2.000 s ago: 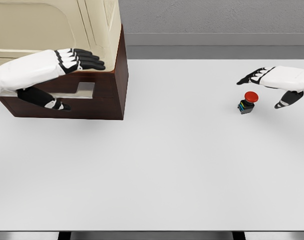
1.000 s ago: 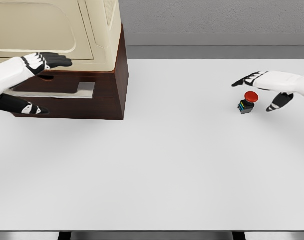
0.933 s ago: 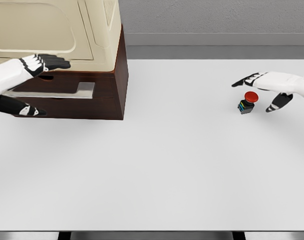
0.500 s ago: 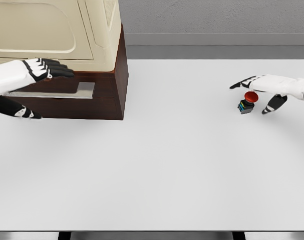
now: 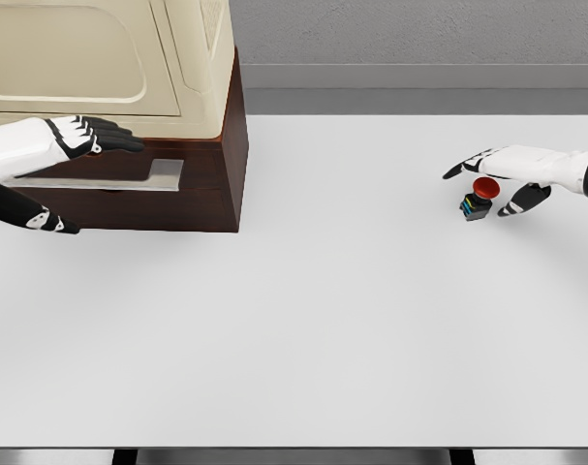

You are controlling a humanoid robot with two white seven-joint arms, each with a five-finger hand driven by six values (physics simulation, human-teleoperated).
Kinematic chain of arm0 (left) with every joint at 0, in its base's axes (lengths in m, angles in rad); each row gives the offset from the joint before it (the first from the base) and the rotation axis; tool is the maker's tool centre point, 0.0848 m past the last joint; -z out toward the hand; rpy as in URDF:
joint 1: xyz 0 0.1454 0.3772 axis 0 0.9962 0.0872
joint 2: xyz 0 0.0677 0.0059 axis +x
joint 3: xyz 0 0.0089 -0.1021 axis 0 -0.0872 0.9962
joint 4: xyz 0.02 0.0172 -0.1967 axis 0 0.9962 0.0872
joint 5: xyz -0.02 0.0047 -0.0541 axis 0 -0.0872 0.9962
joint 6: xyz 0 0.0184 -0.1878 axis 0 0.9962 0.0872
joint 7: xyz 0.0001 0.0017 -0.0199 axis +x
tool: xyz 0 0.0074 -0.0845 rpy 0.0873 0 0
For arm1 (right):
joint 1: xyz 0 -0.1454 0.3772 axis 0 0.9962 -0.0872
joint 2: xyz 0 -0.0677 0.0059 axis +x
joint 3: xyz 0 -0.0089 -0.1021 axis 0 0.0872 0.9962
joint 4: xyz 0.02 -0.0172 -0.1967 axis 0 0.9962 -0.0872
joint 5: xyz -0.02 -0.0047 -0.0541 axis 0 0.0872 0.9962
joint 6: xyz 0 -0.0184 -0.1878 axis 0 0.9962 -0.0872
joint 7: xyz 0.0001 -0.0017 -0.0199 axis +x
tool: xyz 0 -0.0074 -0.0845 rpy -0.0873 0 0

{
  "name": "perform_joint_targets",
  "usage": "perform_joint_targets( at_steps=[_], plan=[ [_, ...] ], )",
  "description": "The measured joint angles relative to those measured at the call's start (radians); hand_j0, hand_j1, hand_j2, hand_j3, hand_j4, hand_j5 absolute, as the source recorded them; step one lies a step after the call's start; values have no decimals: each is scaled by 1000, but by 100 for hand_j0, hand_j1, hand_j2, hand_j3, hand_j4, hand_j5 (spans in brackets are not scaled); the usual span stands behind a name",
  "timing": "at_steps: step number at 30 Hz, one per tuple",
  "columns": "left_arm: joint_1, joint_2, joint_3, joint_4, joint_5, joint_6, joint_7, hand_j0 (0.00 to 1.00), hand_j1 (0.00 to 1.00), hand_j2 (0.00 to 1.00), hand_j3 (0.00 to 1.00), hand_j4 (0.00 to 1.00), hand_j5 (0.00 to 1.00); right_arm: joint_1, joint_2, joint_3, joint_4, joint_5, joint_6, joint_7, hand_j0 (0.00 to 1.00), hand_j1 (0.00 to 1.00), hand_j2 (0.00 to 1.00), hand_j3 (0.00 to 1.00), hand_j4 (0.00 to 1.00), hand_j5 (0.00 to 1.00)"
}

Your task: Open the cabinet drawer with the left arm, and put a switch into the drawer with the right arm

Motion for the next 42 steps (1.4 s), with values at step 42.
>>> perform_joint_targets(
  at_steps=[42],
  plan=[
    [-66,-35,18,0,272,227,-334,100,100,100,100,100,100,2,-5,19,-3,2,0,0,56,56,56,56,56,56]
  ],
)
